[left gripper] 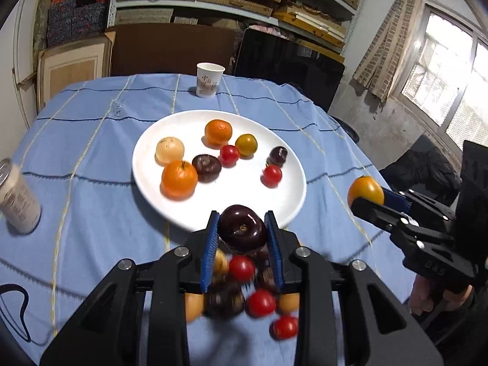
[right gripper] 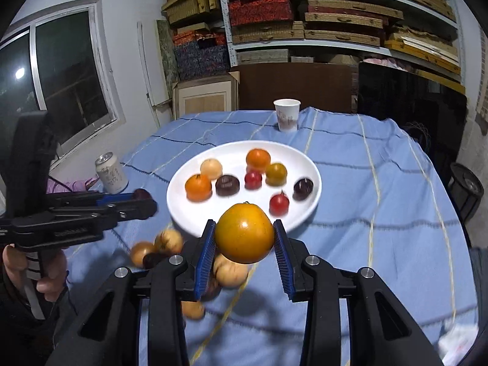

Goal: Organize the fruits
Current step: 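Carry the yellow tomato and plum over the white plate and open both tools, then grasp a red tomato from the pile with the right tool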

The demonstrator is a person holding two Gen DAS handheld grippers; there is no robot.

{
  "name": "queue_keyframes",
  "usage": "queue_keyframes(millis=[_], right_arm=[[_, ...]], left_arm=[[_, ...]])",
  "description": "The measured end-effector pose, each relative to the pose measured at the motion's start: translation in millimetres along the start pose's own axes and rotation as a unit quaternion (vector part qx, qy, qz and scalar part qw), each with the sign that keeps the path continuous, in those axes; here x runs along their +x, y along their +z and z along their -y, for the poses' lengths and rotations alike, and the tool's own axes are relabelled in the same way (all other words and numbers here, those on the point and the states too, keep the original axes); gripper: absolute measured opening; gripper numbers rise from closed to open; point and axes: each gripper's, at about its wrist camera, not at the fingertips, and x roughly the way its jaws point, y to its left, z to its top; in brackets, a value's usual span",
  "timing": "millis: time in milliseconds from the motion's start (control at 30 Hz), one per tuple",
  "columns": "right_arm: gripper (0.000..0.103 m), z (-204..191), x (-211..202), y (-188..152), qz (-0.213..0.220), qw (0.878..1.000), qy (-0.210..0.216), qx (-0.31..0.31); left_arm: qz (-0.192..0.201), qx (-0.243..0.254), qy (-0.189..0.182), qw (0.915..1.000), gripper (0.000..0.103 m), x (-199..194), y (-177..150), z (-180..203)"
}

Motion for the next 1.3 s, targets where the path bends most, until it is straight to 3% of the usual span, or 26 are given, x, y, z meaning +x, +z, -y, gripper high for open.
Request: queue_keyframes(millis=[133,333,433,500,533,567,733,900,1100,1300], right_arm=[[0.038,10,39,20,-0.030,1.000,0.009,-0.004],[0.039,18,83,22,-0.050,0.998,0.025,0.002],[0.053,18,88,19,-0.044,0.999,0.022,-0.003],[0.057,17,85,18,-0.035,0.999,0.016,-0.005],[0.057,18,85,18,-0.034,0.999,0.016,-0.005],[0.057,17,84,18,-0.034,0.999,0.013,-0.005],[0.057,20,68,15,-0.029,0.999,0.006,0.013],[0.057,-3,32,-16,-0.046,0.999,0.009,-0.013],[0.057,-63,8,-76,-0.092,0.993,0.034,-0.071],[0.055,-87,21,-97,-0.119,0.991,0.035,-0.047]], left_arm=[[-0.028,-0.015,0.005,0.9995,0.029,37,24,-10],[-0.057,-0.020,0.001,0.9982,0.029,73,27,-17],[-0.063,-0.026,-0.002,0.9977,0.030,78,25,-21],[-0.059,-0.030,-0.005,0.9978,0.041,75,23,-22],[-0.051,-0.032,-0.002,0.9982,0.056,72,23,-23],[-0.044,-0.032,0.004,0.9985,0.059,69,23,-22],[-0.023,-0.037,-0.010,0.9990,0.064,42,17,-22],[-0.008,-0.021,-0.011,0.9997,0.074,3,-19,-26],[0.004,-0.009,0.045,0.9989,0.077,-30,-62,-42],[-0.020,-0.011,0.056,0.9982,0.077,-22,-85,-53]])
